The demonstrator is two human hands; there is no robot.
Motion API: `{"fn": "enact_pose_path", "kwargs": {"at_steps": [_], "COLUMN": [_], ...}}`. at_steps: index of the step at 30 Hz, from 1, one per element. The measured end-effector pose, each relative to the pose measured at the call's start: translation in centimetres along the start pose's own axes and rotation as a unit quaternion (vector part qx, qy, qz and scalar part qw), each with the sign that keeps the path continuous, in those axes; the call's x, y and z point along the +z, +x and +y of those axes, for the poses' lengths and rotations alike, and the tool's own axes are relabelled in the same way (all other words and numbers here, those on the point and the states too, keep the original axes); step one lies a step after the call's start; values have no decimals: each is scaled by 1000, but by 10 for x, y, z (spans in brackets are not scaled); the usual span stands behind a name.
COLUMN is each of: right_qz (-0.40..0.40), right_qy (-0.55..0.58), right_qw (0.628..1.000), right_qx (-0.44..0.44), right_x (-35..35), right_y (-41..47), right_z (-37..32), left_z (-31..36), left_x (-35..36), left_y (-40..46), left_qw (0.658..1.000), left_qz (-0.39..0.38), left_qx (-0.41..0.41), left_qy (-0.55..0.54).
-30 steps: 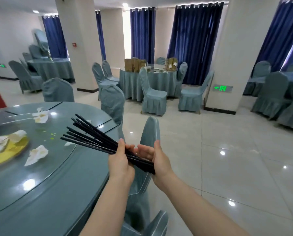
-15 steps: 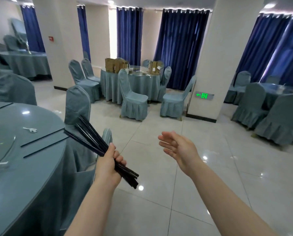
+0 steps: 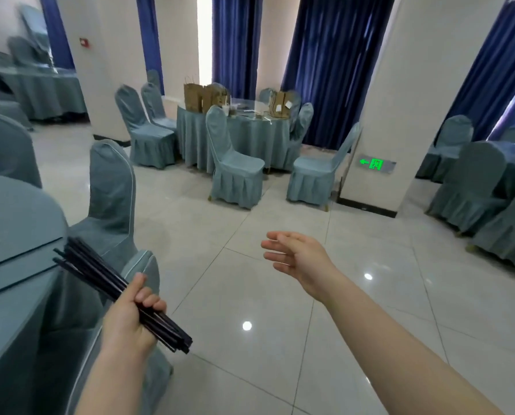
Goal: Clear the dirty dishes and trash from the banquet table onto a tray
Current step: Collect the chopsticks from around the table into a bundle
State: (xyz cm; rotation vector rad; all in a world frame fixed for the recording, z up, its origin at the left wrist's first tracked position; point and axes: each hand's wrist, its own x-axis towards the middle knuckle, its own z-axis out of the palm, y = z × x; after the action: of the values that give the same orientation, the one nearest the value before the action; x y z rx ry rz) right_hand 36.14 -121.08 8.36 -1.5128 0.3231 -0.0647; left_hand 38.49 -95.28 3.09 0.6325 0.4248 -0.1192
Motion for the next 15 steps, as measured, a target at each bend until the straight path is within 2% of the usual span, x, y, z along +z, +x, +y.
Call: {"fn": "enact_pose_path", "kwargs": {"at_steps": [8,15], "right_qz": [-59,-119], "right_qy": [-28,-41], "right_qw": [998,991], "right_qx": [20,41], "right_x": [9,17], "right_y": [165,303], "right_z": [-18,-17], "left_z": [0,9], "left_x": [68,91], "left_y": [133,228], "left_qw": [999,995], "left_qz": [24,72], "left_qx": [24,61], "left_qy": [-24,-20]}}
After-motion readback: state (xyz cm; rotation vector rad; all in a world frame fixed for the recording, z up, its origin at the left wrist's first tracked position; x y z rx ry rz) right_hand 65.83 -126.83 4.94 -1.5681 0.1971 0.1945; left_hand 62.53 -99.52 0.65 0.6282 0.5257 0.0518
